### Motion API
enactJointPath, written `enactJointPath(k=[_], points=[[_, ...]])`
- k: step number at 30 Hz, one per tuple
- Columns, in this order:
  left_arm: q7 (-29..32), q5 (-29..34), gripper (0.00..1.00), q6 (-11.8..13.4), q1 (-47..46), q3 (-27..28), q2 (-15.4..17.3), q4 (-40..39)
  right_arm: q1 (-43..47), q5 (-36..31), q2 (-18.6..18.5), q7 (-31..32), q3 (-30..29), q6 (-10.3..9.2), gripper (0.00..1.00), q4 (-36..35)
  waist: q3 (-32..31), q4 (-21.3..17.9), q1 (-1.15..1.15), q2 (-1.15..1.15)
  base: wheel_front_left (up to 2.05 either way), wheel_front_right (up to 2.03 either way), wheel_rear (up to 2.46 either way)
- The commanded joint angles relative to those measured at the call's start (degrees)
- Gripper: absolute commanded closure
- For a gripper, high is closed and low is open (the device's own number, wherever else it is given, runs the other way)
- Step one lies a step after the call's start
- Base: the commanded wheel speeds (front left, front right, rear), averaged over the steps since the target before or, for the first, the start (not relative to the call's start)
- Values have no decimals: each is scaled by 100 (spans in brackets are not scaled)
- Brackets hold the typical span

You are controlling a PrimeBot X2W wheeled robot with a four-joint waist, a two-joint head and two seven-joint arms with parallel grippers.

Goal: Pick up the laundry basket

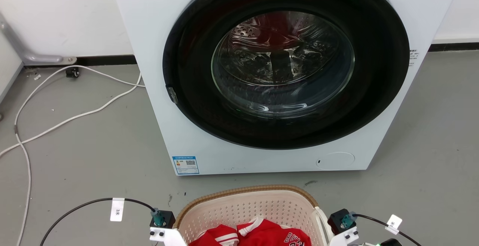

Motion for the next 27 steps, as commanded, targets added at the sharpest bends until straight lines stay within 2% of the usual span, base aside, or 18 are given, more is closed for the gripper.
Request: enactJointPath(k=[1,27], points=[[-41,-23,100,-60,-83,-46,-26,-28,-103,18,36,-35,39,16,100,-11,7,4,0,0,0,0,0],[-240,-479,100,-60,-92,-556,25,115,3,281,70,-133,329,16,100,62,-33,21,0,0,0,0,0]])
